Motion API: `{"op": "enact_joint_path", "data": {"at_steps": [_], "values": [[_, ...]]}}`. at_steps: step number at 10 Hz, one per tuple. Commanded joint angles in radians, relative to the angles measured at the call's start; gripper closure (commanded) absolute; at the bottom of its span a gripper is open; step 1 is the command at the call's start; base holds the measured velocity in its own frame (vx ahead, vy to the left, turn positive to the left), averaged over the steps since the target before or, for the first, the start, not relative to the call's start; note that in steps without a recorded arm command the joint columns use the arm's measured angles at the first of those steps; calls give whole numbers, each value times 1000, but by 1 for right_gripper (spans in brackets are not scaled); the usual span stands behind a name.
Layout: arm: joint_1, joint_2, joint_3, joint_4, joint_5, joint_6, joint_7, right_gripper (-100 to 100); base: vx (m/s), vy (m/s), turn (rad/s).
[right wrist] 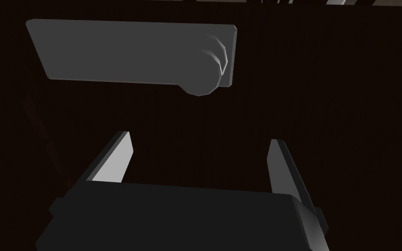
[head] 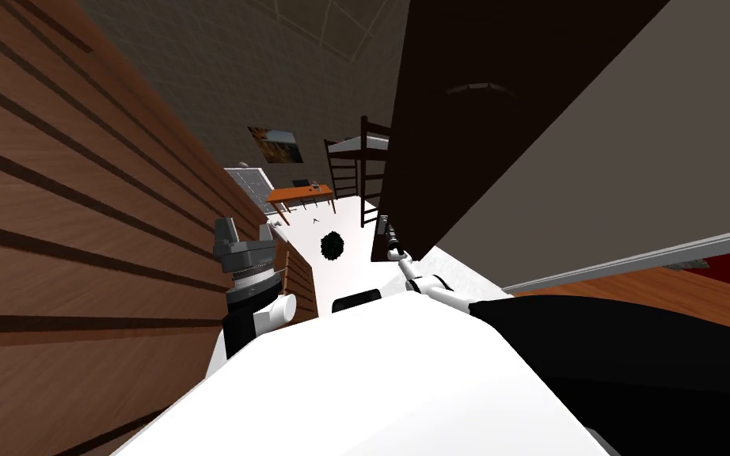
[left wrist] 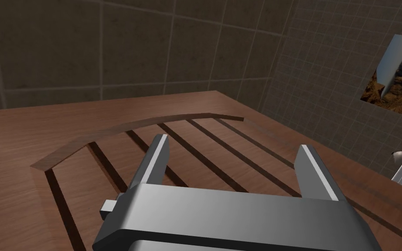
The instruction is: Push the door open
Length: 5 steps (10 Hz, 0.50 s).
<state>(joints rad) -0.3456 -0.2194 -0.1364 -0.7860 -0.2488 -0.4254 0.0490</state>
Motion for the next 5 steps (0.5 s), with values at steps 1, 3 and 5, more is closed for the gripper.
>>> {"op": "enact_joint_path", "data": {"at_steps": [1, 3, 5], "values": [[0, 0, 0, 0, 0, 0, 0, -100, -112, 32, 0], [3, 1, -3, 1, 0, -4, 2, -100, 131, -11, 21], [5, 1, -6, 5, 0, -11, 5, -100, 205, -45, 26]]}}
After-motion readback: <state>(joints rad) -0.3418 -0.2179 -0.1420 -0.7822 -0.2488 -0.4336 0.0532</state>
